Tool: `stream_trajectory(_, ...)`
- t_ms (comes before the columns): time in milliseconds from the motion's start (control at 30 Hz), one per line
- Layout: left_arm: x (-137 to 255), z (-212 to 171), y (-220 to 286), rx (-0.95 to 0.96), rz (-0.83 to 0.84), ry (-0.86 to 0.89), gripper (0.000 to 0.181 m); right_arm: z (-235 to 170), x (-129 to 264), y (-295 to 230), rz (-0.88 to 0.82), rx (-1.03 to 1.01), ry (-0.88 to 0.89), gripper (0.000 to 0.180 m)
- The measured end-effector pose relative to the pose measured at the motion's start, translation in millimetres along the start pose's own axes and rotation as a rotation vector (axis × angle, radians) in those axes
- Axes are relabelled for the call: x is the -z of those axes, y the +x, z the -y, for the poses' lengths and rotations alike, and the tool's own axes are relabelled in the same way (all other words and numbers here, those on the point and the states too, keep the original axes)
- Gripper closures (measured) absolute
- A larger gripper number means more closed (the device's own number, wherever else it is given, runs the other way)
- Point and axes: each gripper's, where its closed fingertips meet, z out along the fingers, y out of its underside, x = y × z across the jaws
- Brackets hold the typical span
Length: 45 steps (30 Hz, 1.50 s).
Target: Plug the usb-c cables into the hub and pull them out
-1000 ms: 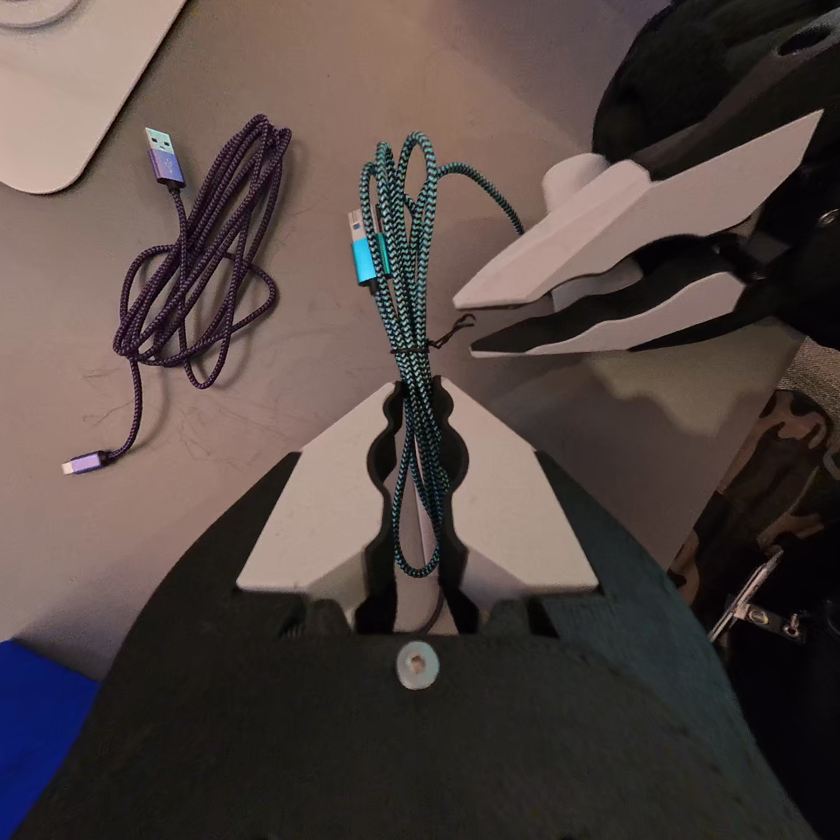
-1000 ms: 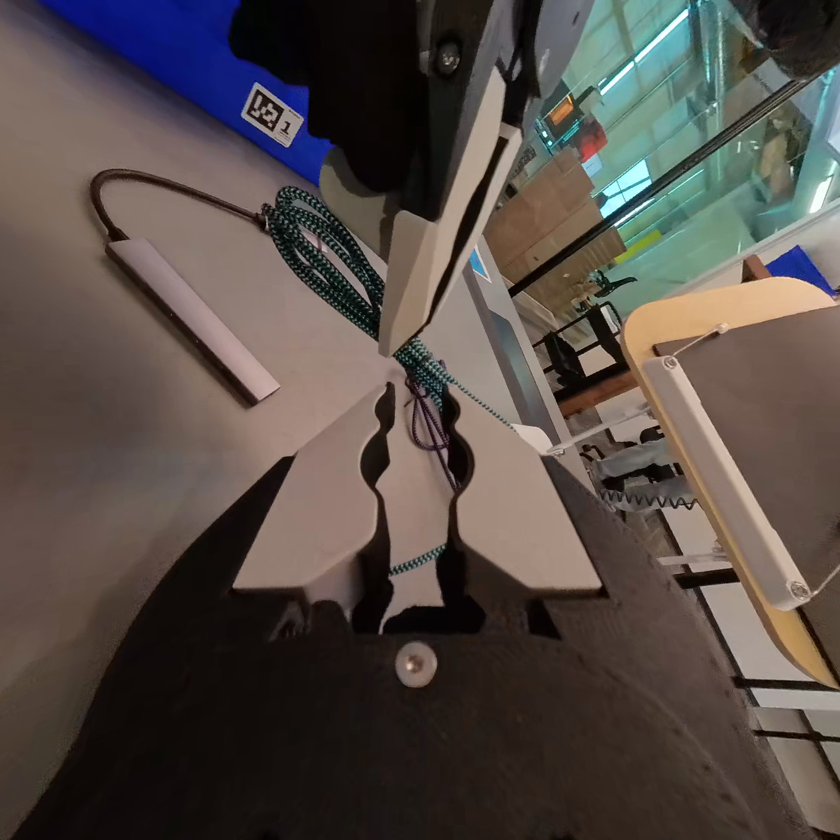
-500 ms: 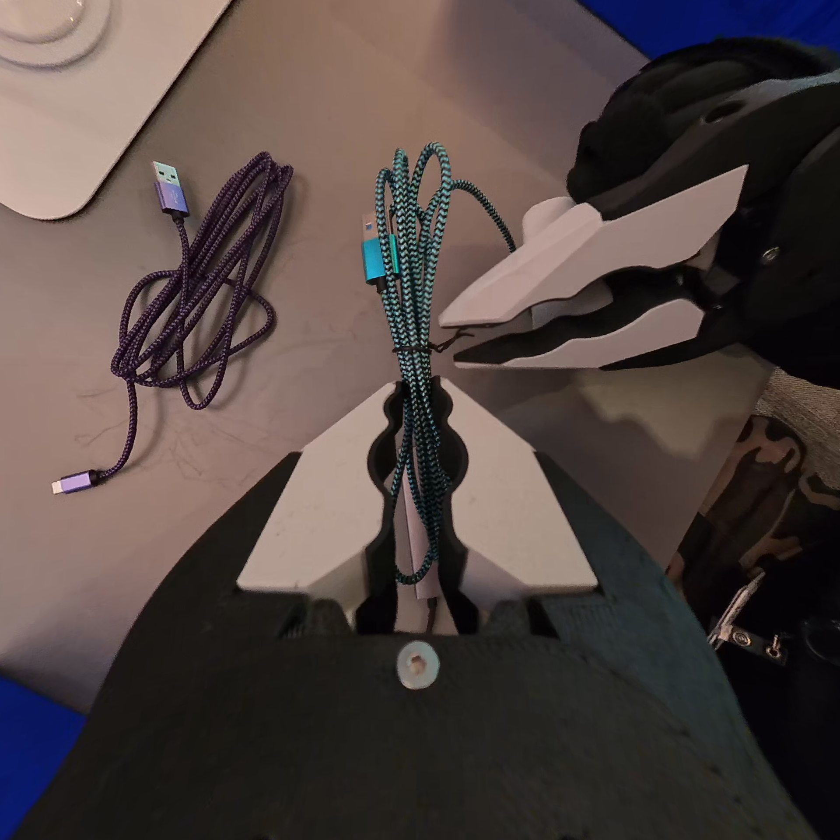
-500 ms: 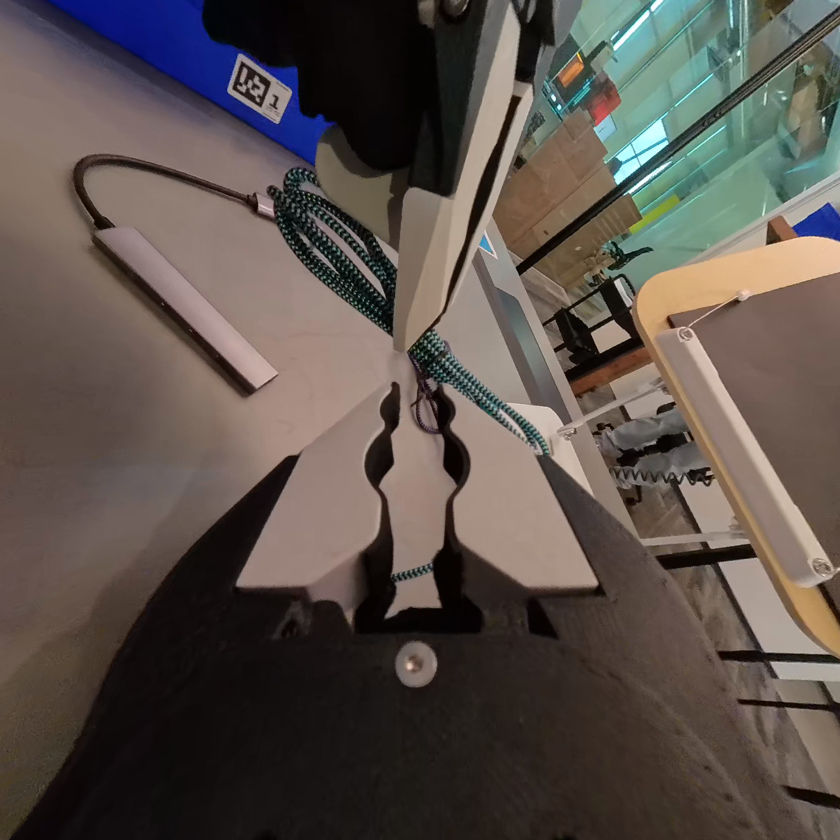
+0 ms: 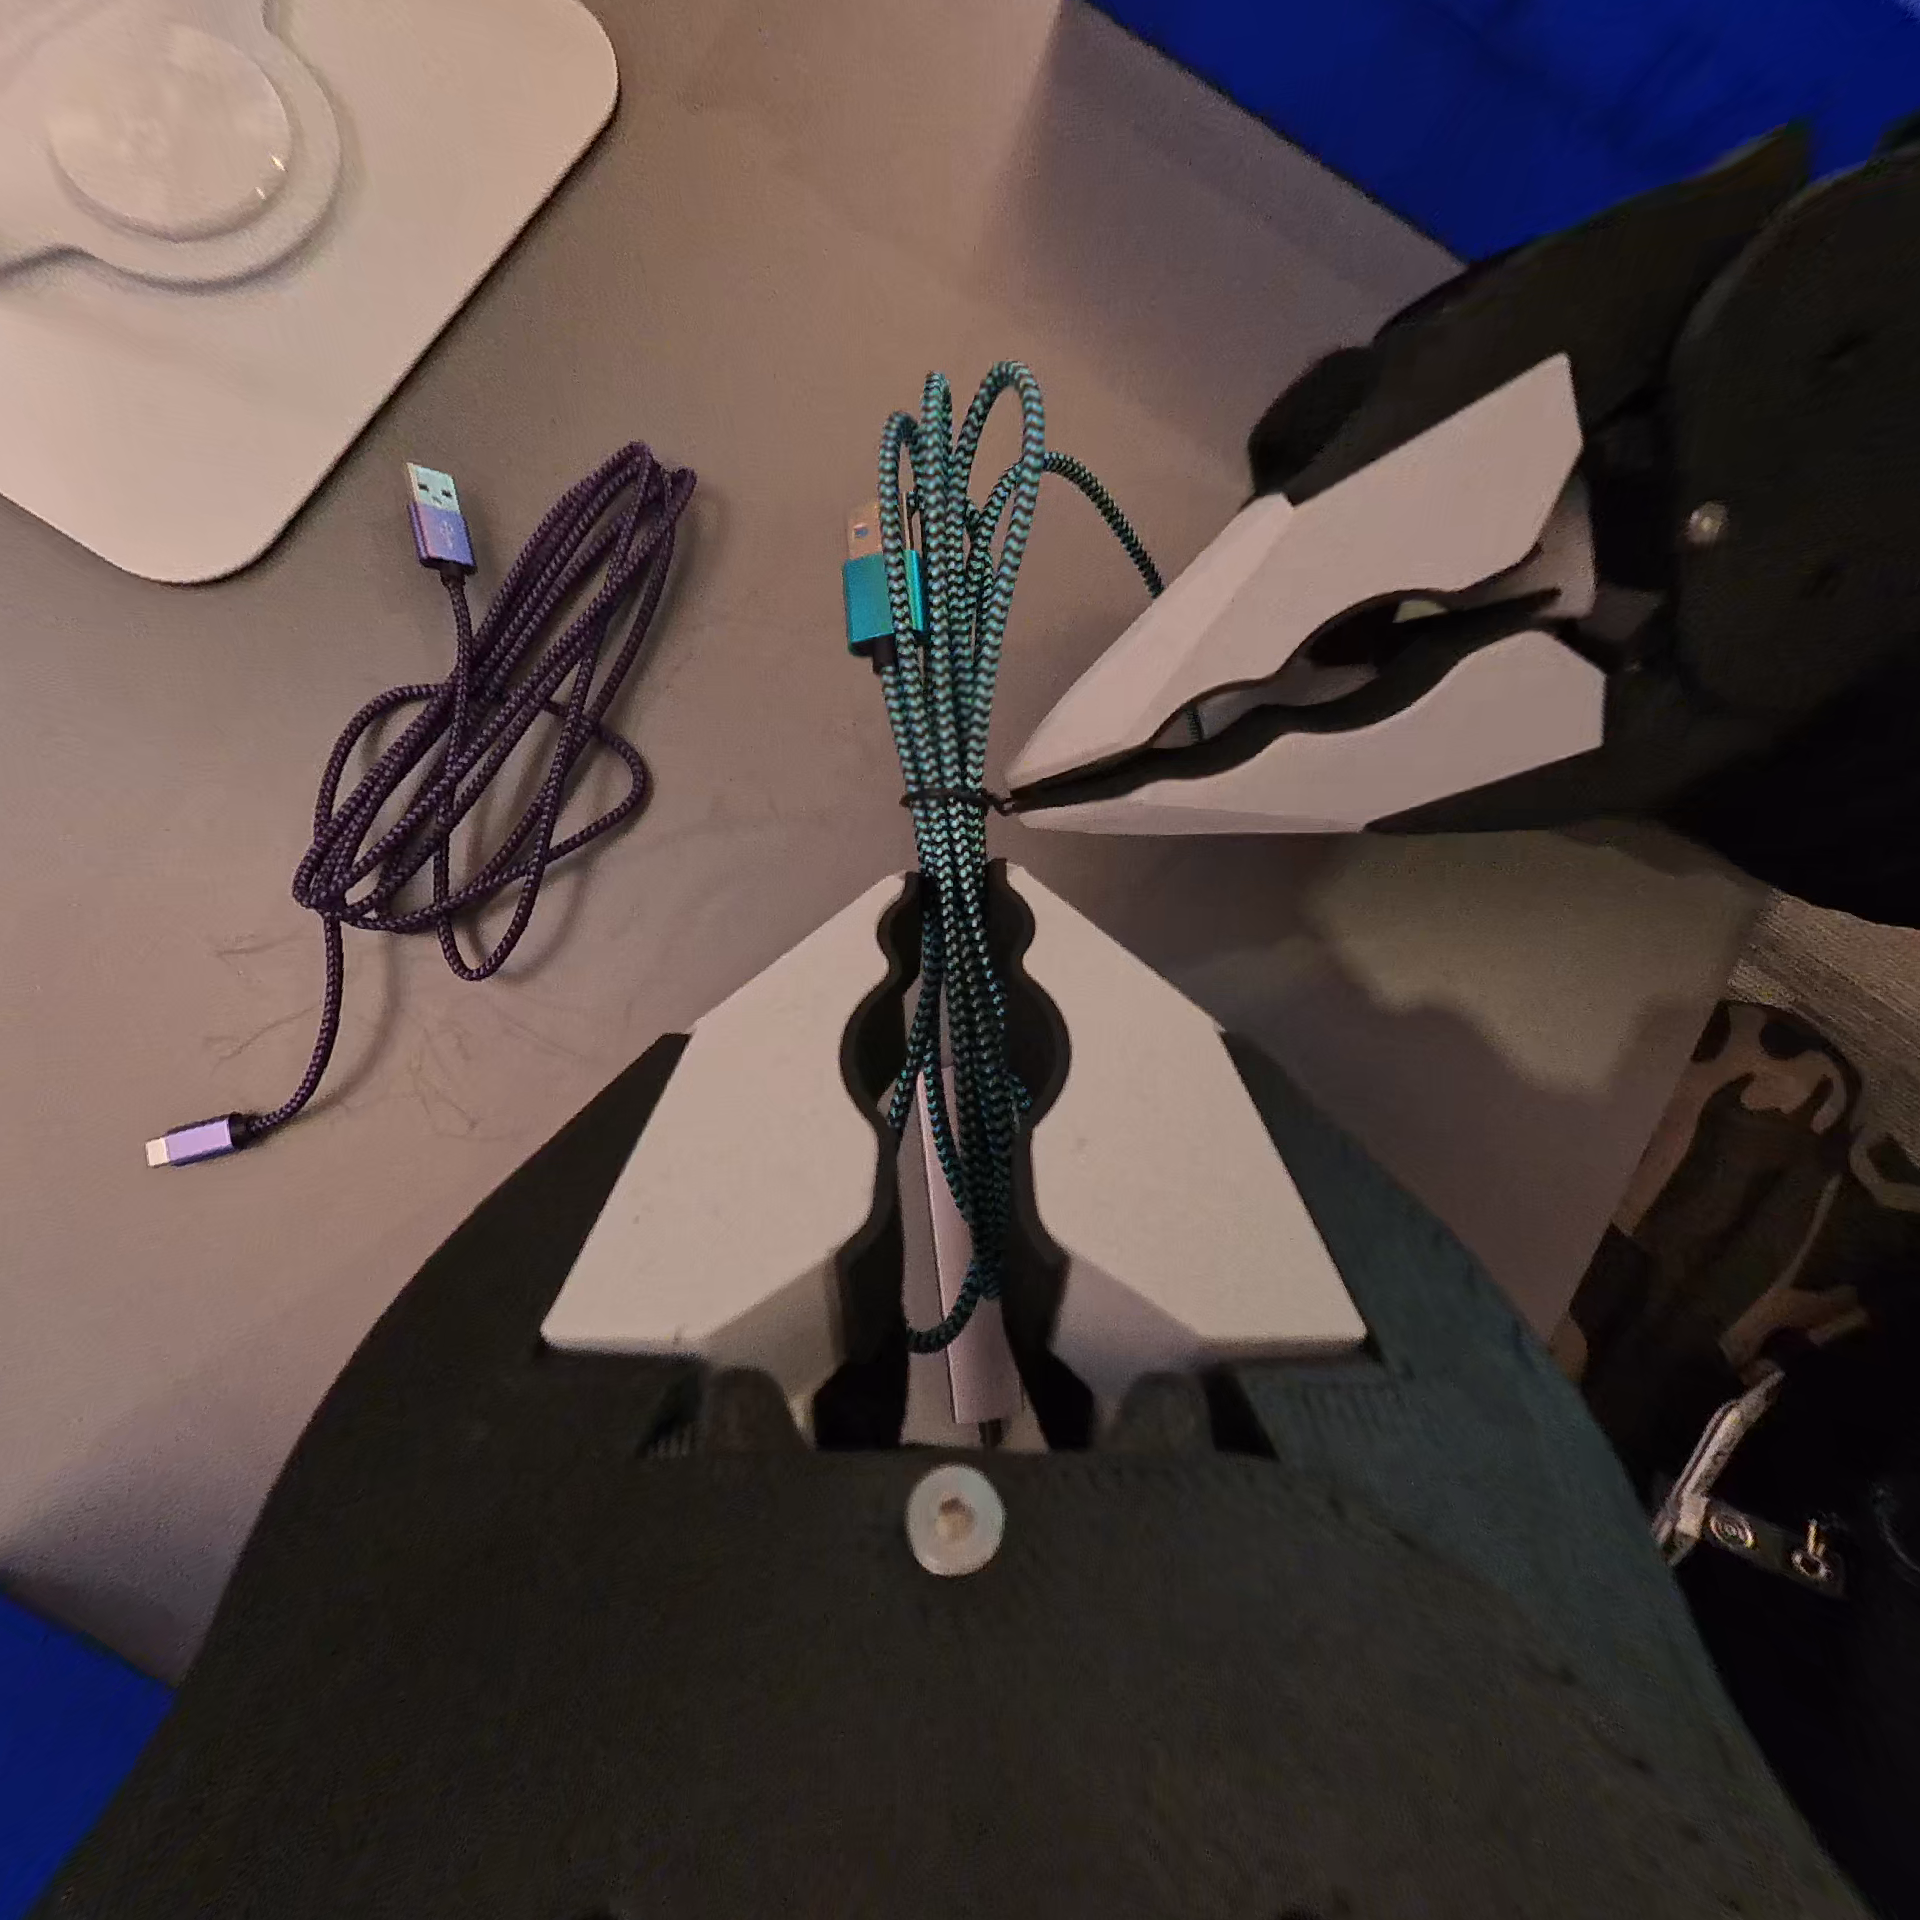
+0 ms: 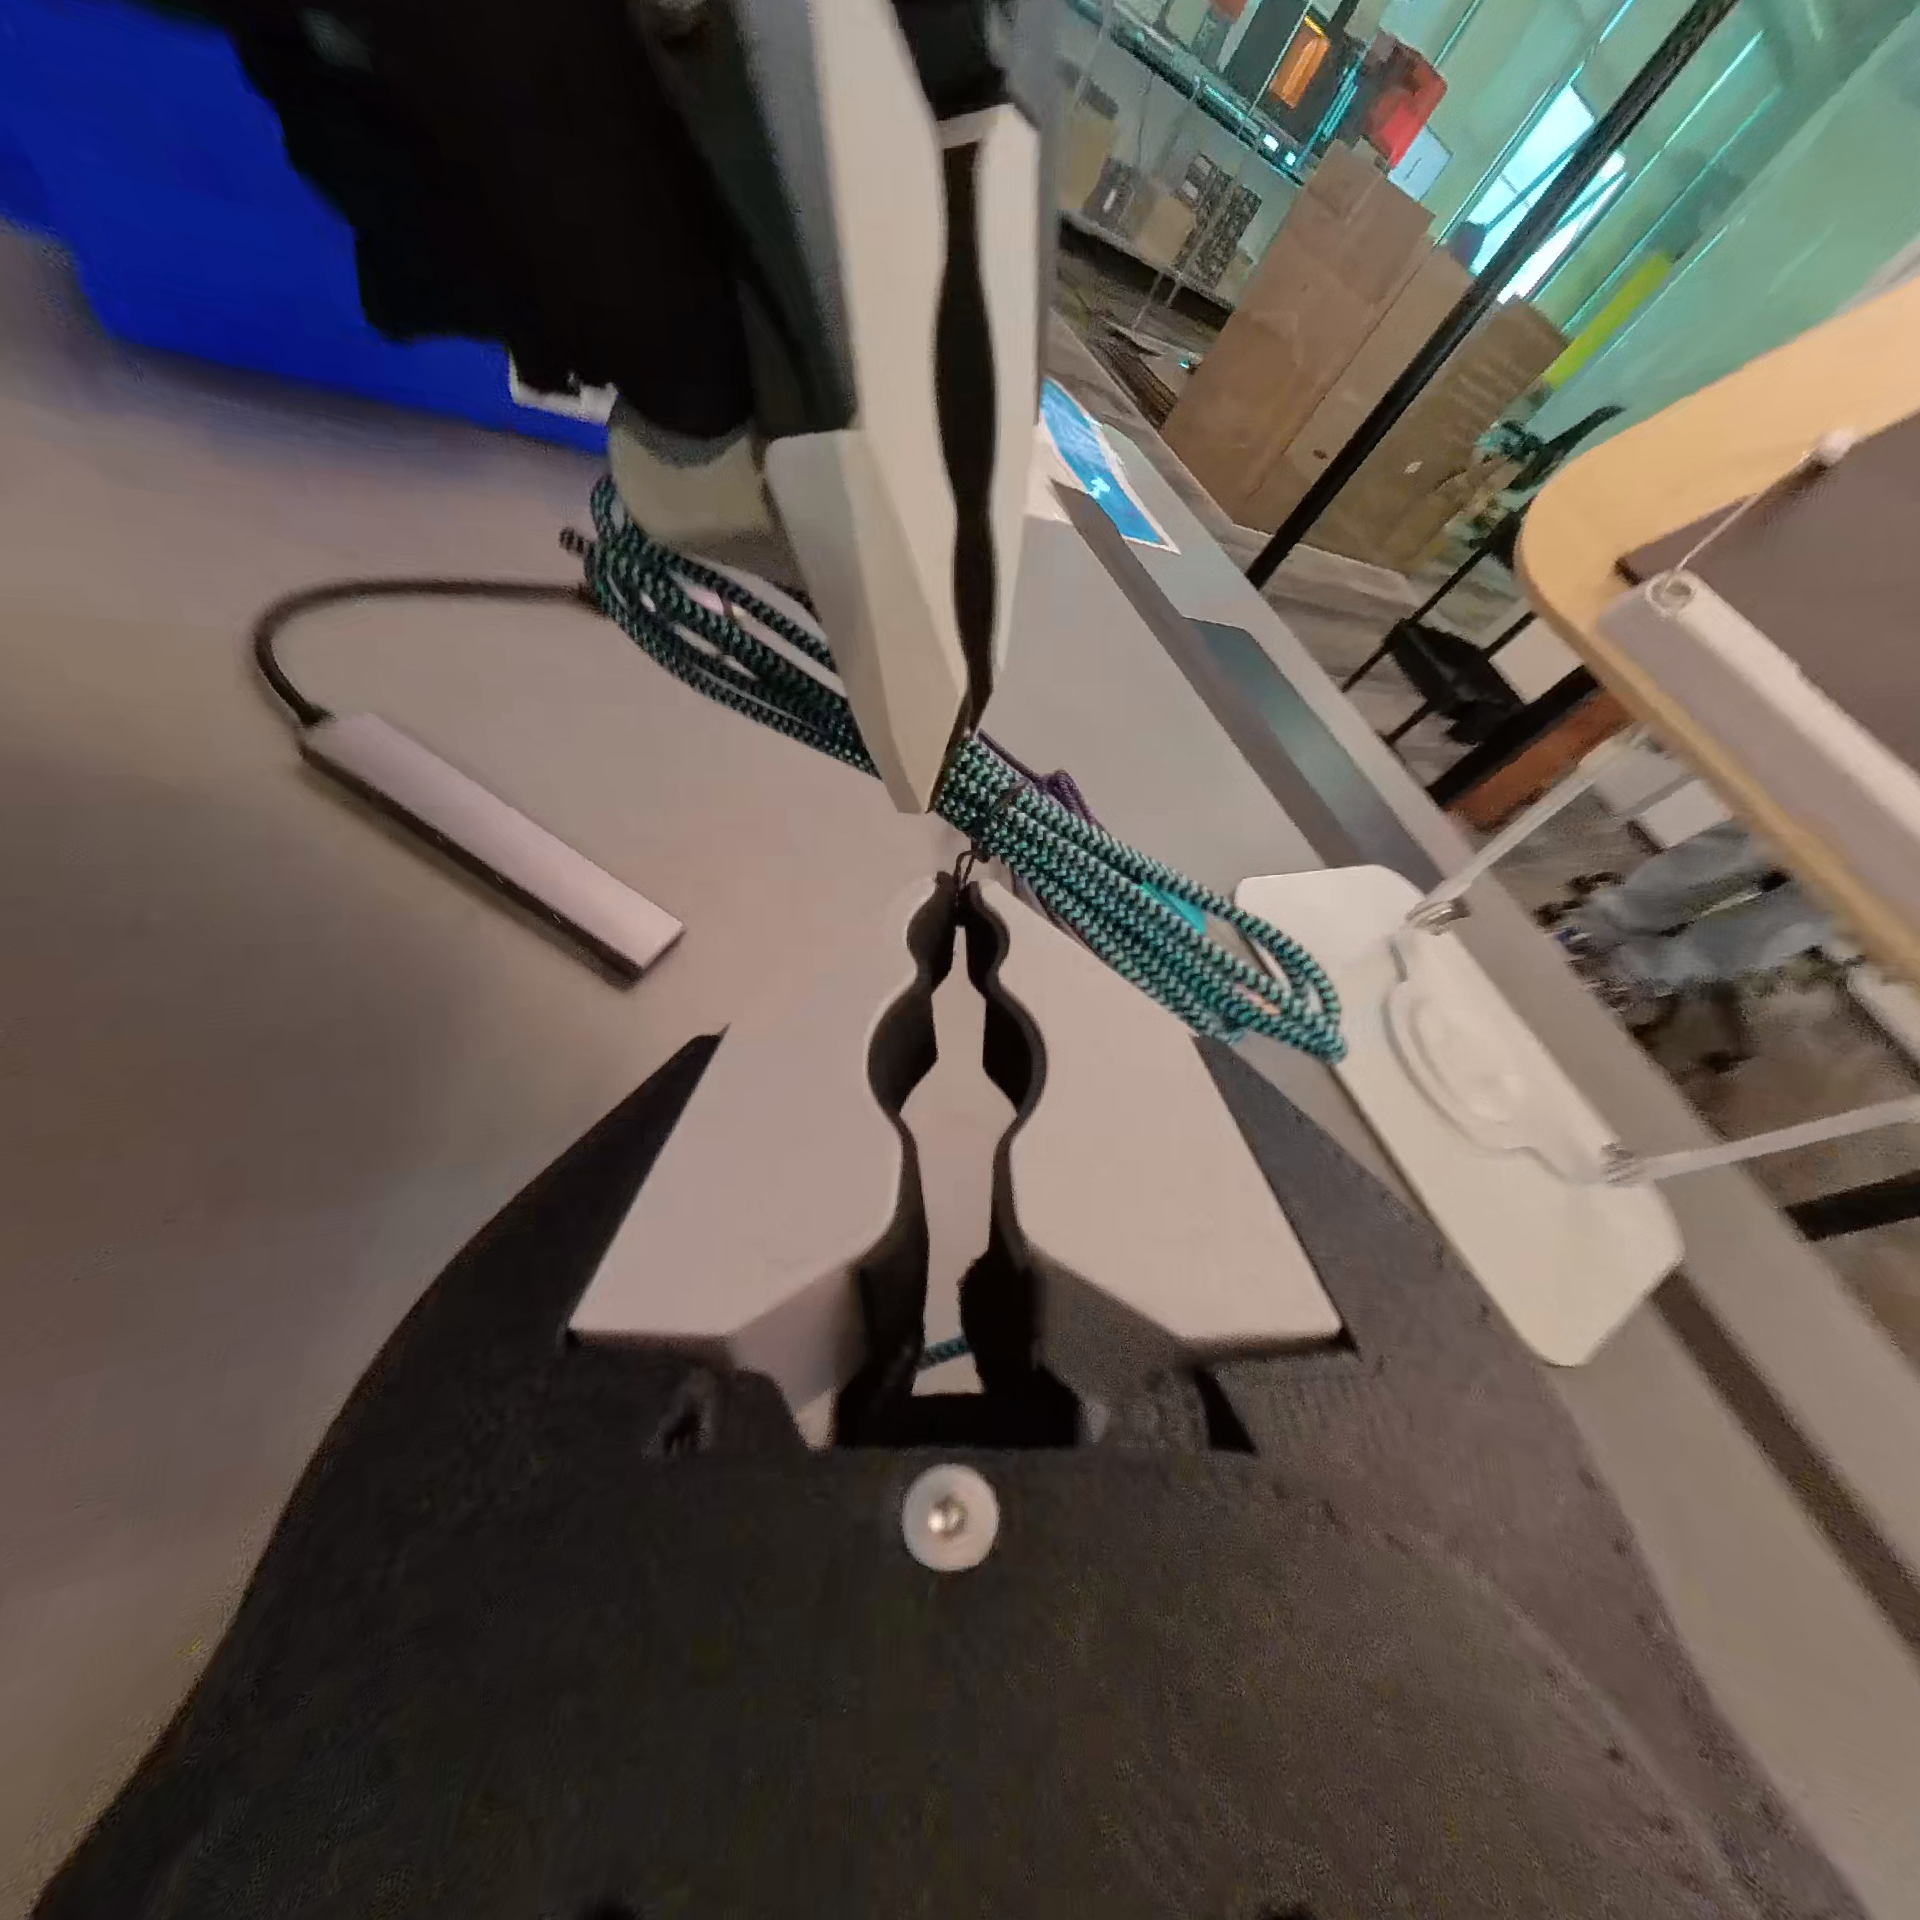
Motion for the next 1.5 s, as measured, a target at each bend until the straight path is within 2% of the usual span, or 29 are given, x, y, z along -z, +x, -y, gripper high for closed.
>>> stream_trajectory(200,4,12,2,-0.020,0.008,0.067,0.171,7,6,8,0.079,-0.276,0.101,0.180)
stream_trajectory(300,4,14,2,-0.025,0.008,0.079,0.171,8,8,11,0.084,-0.303,0.118,0.180)
stream_trajectory(433,2,12,2,0.052,-0.057,0.072,0.171,2,5,12,-0.068,-0.006,0.006,0.180)
stream_trajectory(533,5,15,5,0.245,-0.244,0.122,0.171,7,7,18,-0.249,0.300,-0.074,0.180)
stream_trajectory(633,11,18,5,0.370,-0.395,0.172,0.172,19,10,20,-0.309,0.366,-0.054,0.180)
stream_trajectory(700,9,17,0,0.325,-0.327,0.186,0.171,20,10,22,-0.277,0.257,0.000,0.175)
stream_trajectory(733,9,17,-2,0.293,-0.281,0.196,0.171,22,12,25,-0.254,0.164,0.038,0.164)
stream_trajectory(833,14,27,-7,0.183,-0.167,0.275,0.171,22,17,28,-0.109,-0.149,0.154,0.157)
stream_trajectory(967,15,34,-7,0.014,-0.022,0.307,0.171,26,23,36,0.115,-0.607,0.340,0.156)
stream_trajectory(1033,15,36,-3,-0.047,0.014,0.320,0.171,20,21,37,0.190,-0.741,0.352,0.156)
stream_trajectory(1167,14,40,1,-0.118,0.068,0.334,0.171,24,21,31,0.325,-0.893,0.410,0.163)
stream_trajectory(1333,11,42,9,-0.187,0.087,0.338,0.171,28,23,31,0.399,-0.989,0.472,0.171)
stream_trajectory(1400,10,42,12,-0.201,0.084,0.338,0.171,27,25,32,0.405,-1.010,0.478,0.180)
stream_trajectory(1500,9,43,12,-0.183,0.080,0.321,0.171,26,25,33,0.351,-0.940,0.449,0.180)
